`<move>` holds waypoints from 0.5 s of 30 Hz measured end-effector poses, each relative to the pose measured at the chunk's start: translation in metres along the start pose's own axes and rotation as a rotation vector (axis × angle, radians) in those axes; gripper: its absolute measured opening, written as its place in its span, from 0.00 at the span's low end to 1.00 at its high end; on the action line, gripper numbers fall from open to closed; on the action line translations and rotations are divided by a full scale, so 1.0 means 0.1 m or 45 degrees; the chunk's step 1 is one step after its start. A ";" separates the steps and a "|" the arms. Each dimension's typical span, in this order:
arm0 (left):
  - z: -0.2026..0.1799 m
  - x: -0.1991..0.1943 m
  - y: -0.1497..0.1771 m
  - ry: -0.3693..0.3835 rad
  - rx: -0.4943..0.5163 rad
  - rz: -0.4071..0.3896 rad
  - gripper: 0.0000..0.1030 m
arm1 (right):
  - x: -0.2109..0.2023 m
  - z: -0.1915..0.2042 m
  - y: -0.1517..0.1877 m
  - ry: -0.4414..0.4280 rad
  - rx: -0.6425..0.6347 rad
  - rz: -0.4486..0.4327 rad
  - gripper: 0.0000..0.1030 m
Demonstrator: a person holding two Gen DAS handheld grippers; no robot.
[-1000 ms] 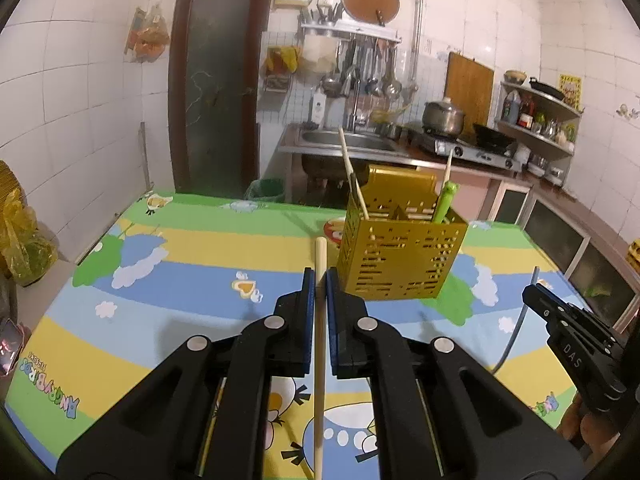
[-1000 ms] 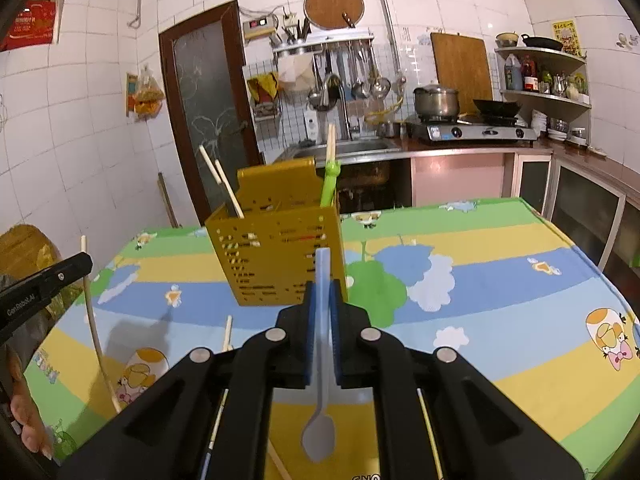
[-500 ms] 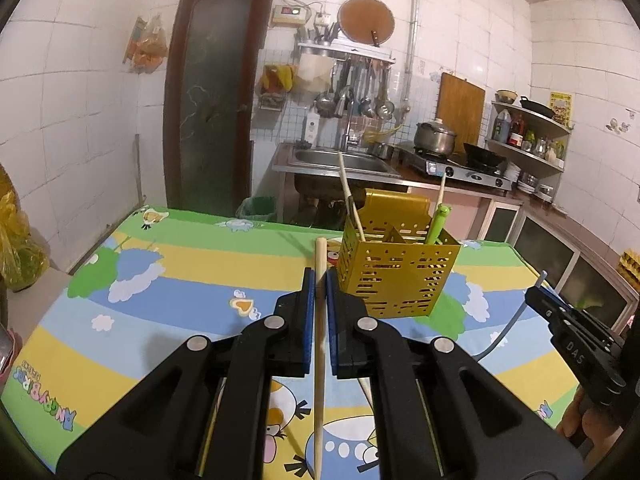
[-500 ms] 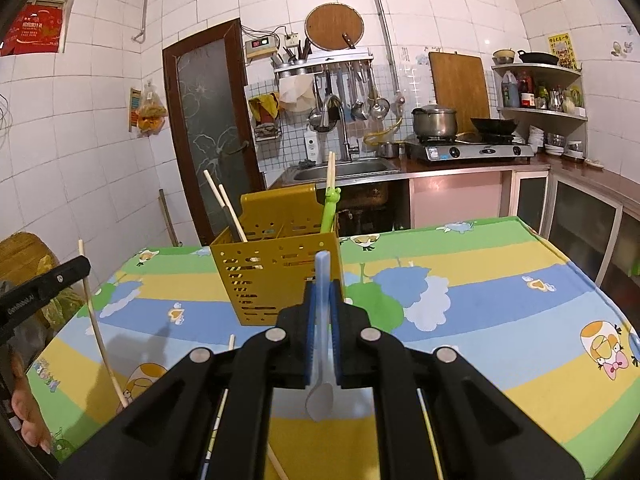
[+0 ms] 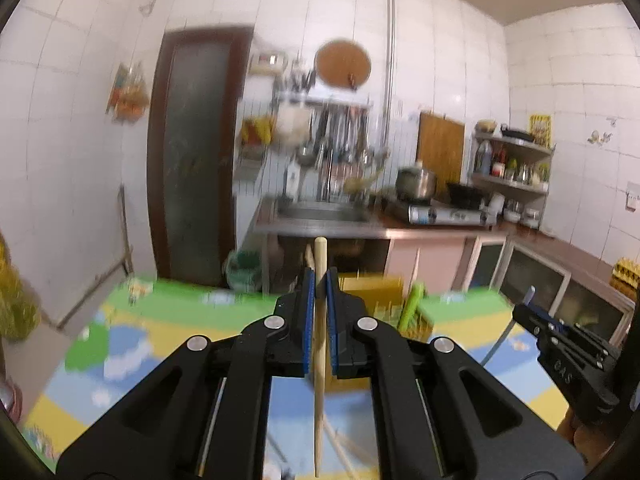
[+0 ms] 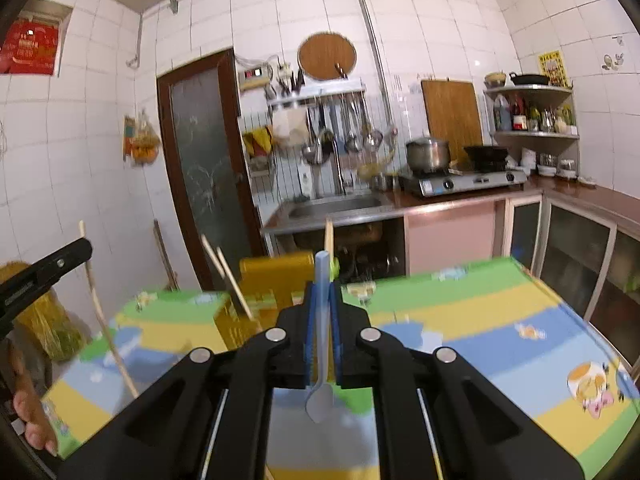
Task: Organize utensils
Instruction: 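Lower the spoon and chopstick down into the yellow holder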
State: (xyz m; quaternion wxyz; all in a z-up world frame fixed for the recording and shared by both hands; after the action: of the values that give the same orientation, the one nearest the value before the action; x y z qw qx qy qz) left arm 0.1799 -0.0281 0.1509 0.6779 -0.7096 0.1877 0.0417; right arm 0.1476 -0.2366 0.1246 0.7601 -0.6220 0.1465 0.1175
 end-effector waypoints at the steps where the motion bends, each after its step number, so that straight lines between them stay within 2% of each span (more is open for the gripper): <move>1: -0.02 0.02 -0.13 0.006 -0.004 -0.027 0.04 | 0.01 0.02 -0.10 -0.001 -0.004 -0.014 0.07; 7: -0.11 0.21 -0.64 0.074 -0.041 -0.120 0.04 | 0.17 0.09 -0.61 -0.004 -0.006 -0.079 0.07; 10: -0.18 0.40 -0.75 0.096 -0.041 -0.146 0.04 | 0.30 0.13 -0.78 0.002 -0.020 -0.097 0.07; 15: -0.29 0.86 -0.78 0.107 -0.025 -0.149 0.04 | 0.64 0.16 -0.90 0.006 -0.020 -0.059 0.07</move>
State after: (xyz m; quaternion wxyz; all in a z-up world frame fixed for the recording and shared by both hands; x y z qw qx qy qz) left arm 0.2797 -0.0736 0.2003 0.6636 -0.7271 0.1740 -0.0260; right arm 0.2403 -0.2392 0.1858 0.7575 -0.6314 0.1330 0.0995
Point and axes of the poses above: each gripper's, at about its wrist camera, not at the fingertips, and x roughly the way its jaws point, z to its left, y to its underside, the point moved 2 cm from there along x, roughly the way its jaws point, and after that the axes turned 5 degrees about z, right-handed, at the moved point
